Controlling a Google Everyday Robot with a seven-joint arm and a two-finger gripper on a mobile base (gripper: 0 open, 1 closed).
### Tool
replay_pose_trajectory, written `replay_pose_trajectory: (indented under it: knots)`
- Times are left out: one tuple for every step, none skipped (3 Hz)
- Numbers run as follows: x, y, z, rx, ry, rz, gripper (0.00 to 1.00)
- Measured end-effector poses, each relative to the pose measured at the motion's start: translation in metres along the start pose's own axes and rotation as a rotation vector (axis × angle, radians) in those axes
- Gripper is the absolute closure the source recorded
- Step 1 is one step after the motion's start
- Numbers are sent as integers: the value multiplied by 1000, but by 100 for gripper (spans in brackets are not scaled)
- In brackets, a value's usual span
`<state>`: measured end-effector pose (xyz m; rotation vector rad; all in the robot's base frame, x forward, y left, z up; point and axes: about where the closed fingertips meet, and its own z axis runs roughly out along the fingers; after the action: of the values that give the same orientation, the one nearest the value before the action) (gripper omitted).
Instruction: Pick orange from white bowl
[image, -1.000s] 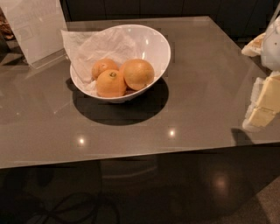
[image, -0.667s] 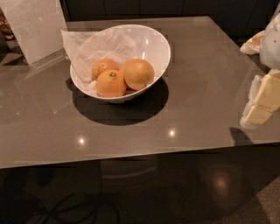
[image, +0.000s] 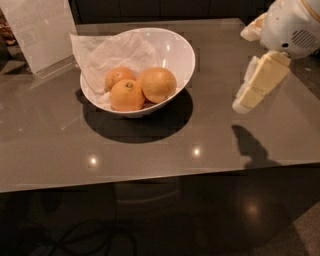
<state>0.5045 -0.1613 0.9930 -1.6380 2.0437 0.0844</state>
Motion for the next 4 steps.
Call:
replay_pose_trajectory:
  knots:
    - [-38,-27,18,-9,-100,7,0]
    - [-72,-48,37,-23,-174,14,0]
    - [-99,-58,67,-70,-214,32,0]
    - [-100,-58,69,-73,-215,32,0]
